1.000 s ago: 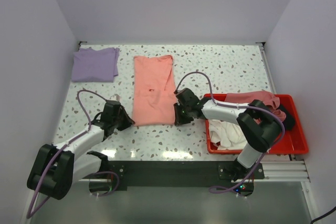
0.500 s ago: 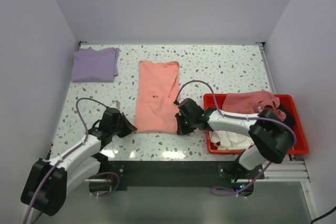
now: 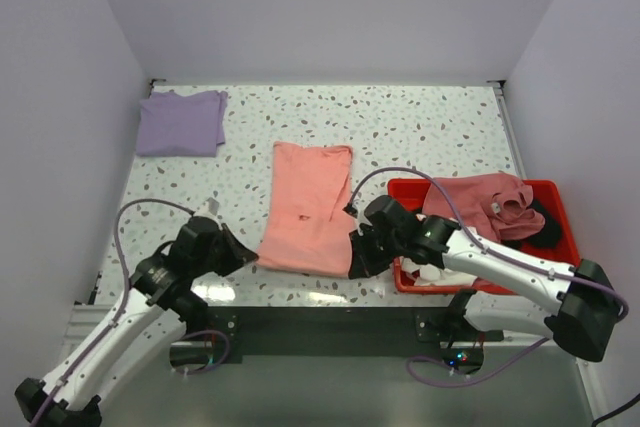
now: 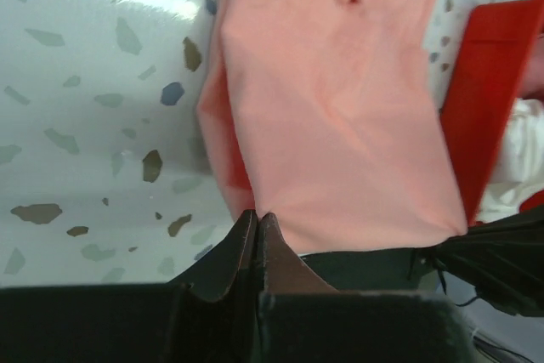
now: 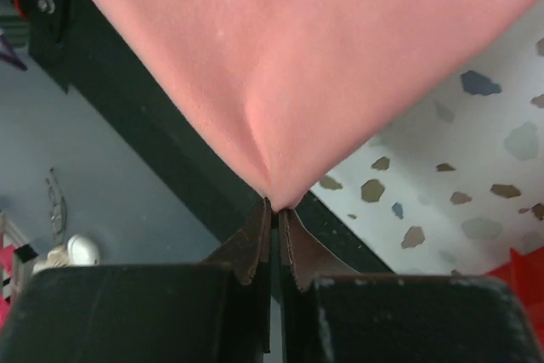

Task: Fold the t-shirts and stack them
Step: Fold the tshirt

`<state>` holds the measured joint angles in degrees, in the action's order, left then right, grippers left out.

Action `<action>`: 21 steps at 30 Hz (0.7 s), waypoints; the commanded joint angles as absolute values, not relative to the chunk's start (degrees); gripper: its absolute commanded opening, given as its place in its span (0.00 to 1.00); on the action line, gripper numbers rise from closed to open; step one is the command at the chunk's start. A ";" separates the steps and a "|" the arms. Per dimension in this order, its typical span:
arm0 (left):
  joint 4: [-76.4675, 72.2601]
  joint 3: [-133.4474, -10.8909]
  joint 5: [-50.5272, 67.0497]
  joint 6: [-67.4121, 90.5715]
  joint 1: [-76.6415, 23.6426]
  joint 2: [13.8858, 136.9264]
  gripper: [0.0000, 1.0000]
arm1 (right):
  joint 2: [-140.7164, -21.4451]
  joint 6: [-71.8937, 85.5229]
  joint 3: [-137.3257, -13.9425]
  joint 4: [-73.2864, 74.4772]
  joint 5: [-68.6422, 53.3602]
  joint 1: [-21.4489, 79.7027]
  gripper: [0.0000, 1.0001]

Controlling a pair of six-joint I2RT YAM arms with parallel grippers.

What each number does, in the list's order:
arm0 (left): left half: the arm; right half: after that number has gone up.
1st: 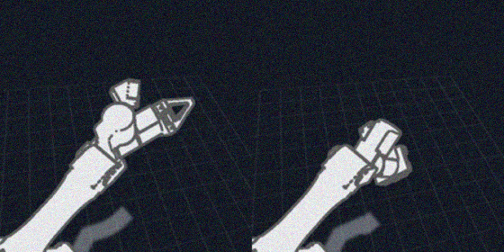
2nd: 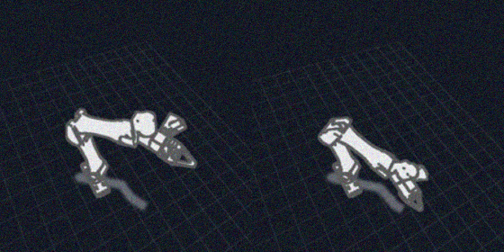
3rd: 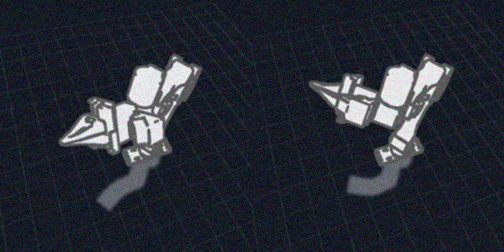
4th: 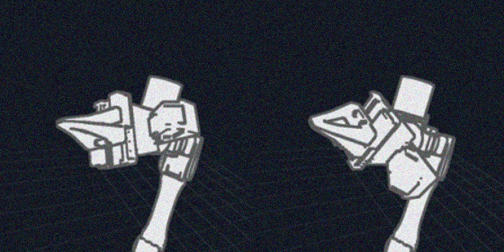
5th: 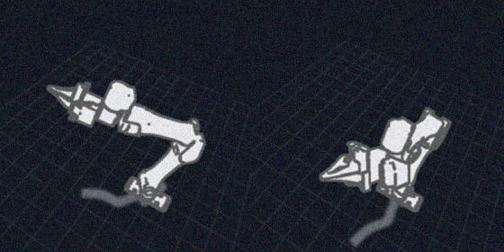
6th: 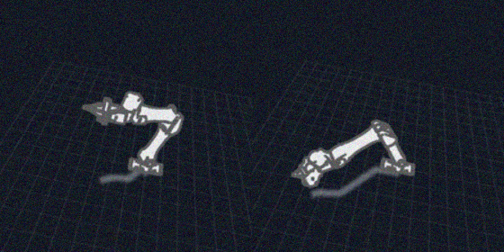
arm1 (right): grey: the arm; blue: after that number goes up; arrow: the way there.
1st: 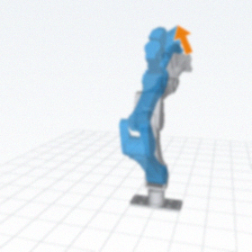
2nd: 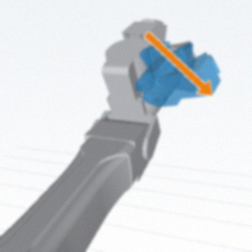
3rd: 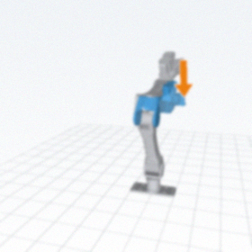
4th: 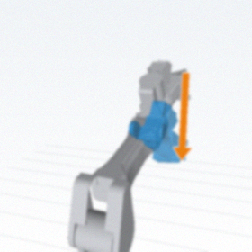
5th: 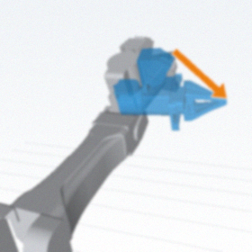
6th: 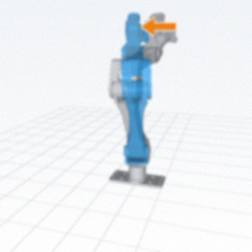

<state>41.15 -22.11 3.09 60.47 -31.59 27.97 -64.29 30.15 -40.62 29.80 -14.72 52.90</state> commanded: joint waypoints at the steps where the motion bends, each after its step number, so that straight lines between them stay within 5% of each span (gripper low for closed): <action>1: 50.35 -31.01 0.18 61.44 -31.64 24.62 0.00 | -62.14 29.44 -45.25 39.72 -22.14 53.26 0.00; 21: 63.46 -51.15 -7.12 59.94 -31.64 21.62 0.00 | -57.75 31.73 -49.83 44.30 -45.09 53.35 0.00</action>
